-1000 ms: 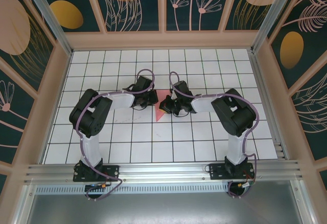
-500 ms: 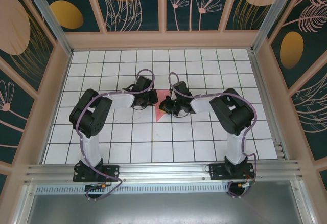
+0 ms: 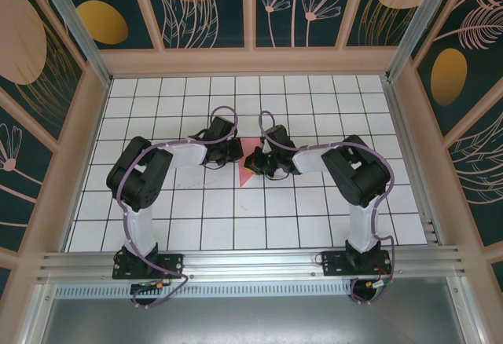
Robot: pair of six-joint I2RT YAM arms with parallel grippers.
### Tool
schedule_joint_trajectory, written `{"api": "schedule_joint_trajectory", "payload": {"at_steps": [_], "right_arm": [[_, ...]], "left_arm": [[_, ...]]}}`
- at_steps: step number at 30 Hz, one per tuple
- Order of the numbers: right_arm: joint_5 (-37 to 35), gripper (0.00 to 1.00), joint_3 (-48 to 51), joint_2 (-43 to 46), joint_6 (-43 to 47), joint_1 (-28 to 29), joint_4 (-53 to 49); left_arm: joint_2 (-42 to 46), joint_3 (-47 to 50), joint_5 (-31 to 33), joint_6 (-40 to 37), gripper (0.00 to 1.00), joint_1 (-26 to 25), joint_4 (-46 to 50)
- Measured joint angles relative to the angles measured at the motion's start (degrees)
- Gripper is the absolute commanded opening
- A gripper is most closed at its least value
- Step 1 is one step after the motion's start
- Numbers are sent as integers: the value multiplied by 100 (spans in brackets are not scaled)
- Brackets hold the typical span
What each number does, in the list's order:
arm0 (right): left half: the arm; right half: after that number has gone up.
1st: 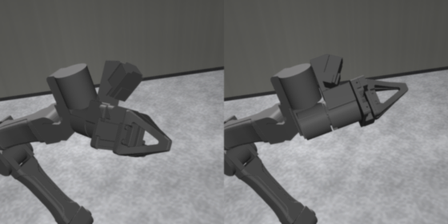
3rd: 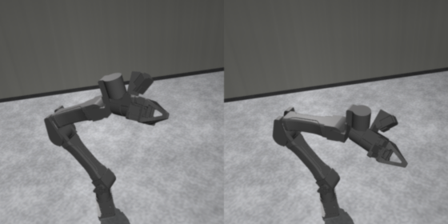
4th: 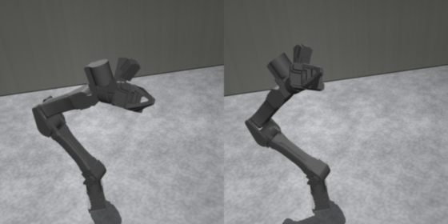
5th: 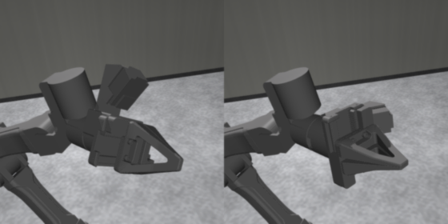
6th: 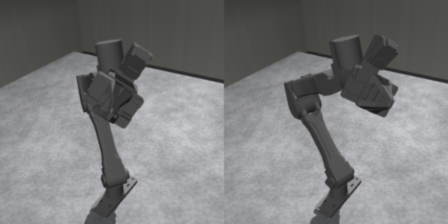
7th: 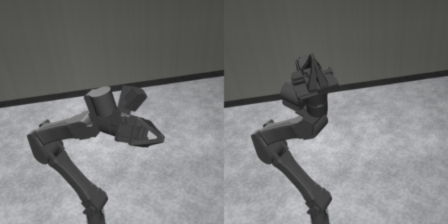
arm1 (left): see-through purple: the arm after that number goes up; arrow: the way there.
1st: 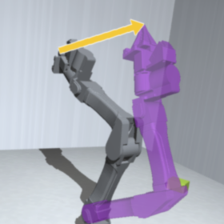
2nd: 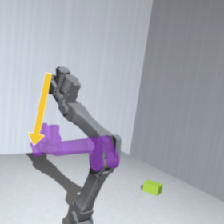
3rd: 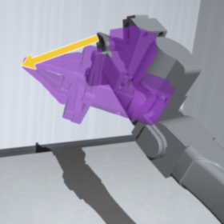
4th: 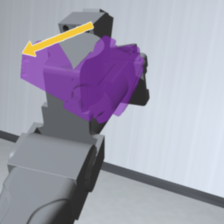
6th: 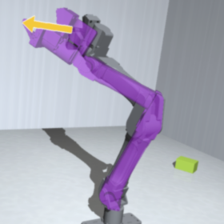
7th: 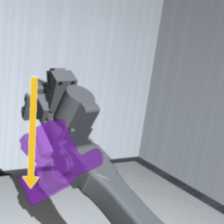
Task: Fold a paper plane with a square sheet of paper (pick it up from the middle)
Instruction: Third fold the triangle at the center of the table.
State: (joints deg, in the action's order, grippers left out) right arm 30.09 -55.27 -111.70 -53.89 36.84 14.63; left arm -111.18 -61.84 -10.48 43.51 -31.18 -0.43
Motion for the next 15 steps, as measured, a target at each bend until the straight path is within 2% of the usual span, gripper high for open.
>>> {"api": "schedule_joint_trajectory", "payload": {"at_steps": [15], "right_arm": [[15, 3, 0, -98, 0, -11, 76]], "left_arm": [[0, 0, 0, 0, 1, 0, 0]]}}
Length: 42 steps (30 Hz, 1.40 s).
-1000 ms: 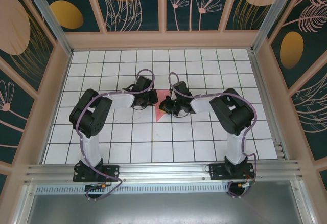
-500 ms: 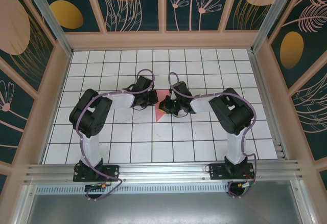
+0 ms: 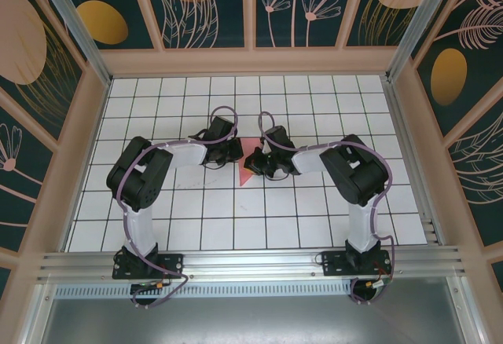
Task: Fold a paper plane with a square sheet of paper (pick it up from the middle)
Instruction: Third fold the triangle at the center of the table.
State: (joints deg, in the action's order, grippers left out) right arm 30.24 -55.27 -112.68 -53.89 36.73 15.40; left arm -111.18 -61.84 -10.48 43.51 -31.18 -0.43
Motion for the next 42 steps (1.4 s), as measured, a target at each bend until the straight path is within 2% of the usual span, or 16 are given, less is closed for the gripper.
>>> {"api": "schedule_joint_trajectory", "payload": {"at_steps": [30, 33, 37, 42], "right_arm": [[39, 3, -2, -70, -2, -31, 184], [50, 3, -13, -79, 0, -31, 181], [52, 4, -15, -85, 2, -31, 179], [52, 10, -15, -87, 0, -31, 177]], "left_arm": [[0, 0, -15, 0, 0, 0, 2], [0, 0, -15, 2, 3, 0, 2], [17, 0, 9, 11, 13, 0, 15], [302, 2, 116, 173, 19, 59, 111]]}}
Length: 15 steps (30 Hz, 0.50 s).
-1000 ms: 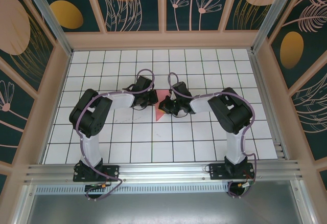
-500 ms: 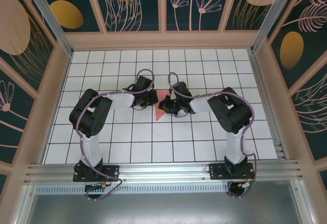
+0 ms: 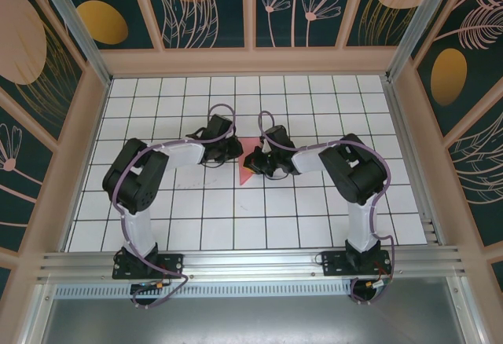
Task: Fold a paper plane with a square sheet of paper (pick it up from the middle)
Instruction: Third fold the triangle at the center of the table.
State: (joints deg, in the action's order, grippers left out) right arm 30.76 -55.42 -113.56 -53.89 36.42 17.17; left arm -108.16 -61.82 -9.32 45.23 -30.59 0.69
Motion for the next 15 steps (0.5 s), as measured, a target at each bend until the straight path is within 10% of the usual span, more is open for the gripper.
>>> {"api": "schedule_joint_trajectory", "payload": {"at_steps": [15], "right_arm": [[170, 30, -59, 4, 0, 0, 109]], "left_arm": [[949, 951, 146, 511, 20, 354, -136]]}}
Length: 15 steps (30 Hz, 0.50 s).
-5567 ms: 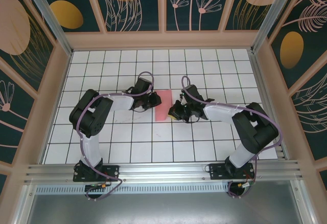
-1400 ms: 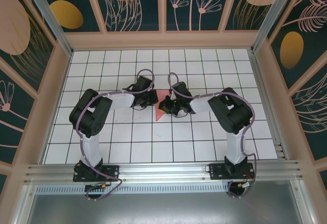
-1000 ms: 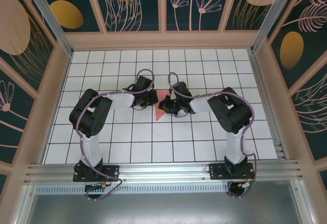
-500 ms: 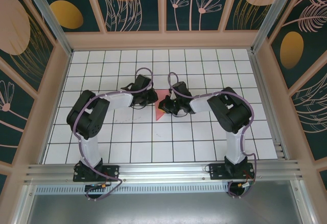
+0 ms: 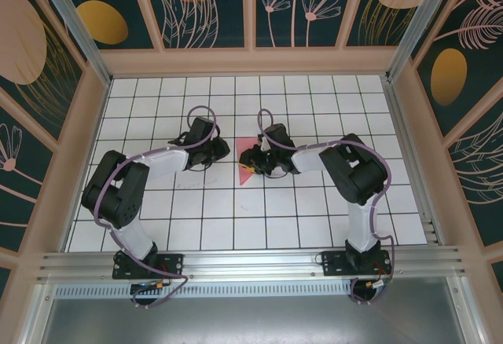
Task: Fold a paper plane with a square sheet of paper (pick it up from the middle)
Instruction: Third fold the triangle at the center of the table.
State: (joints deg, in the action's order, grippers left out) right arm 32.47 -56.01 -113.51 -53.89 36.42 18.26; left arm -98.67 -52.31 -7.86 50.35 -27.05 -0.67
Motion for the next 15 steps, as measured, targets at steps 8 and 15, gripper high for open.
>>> {"api": "schedule_joint_trajectory", "payload": {"at_steps": [8, 15], "right_arm": [[-197, 9, 26, -2, 24, 0, -118], [-286, 1, 26, -2, 105, 7, -188]], "left_arm": [[348, 433, -470, 208, 15, 0, -372], [391, 608, -820, 304, 7, -160, -629]]}}
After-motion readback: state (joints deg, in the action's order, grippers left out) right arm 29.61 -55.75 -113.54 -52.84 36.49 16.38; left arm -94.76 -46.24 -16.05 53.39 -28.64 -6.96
